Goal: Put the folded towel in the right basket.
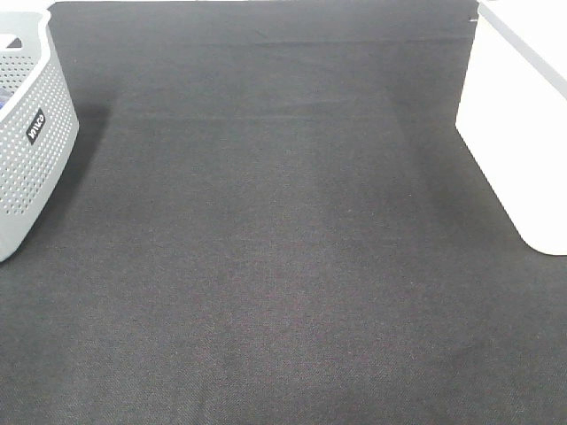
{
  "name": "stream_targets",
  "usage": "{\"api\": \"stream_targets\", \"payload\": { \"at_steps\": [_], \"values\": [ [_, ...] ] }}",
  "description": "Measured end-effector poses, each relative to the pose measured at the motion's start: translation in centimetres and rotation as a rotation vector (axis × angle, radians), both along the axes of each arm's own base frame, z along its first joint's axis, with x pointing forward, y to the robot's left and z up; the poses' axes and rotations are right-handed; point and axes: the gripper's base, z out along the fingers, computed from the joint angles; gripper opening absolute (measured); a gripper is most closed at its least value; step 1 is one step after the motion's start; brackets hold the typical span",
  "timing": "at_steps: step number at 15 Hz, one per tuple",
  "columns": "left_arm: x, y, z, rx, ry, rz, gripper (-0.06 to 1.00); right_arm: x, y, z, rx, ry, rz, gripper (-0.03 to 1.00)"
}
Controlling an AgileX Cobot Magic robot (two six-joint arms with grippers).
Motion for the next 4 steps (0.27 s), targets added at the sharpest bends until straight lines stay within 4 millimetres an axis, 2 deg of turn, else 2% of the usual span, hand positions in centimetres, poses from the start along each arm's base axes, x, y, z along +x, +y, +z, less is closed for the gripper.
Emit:
{"api": "stream_targets", "payload": {
  "at_steps": [4],
  "values": [
    [0.00,0.00,0.00,0.000,0.000,0.000,0.88,0.00,0.00,0.00,0.000,0.000,0.000,0.73]
  ]
}}
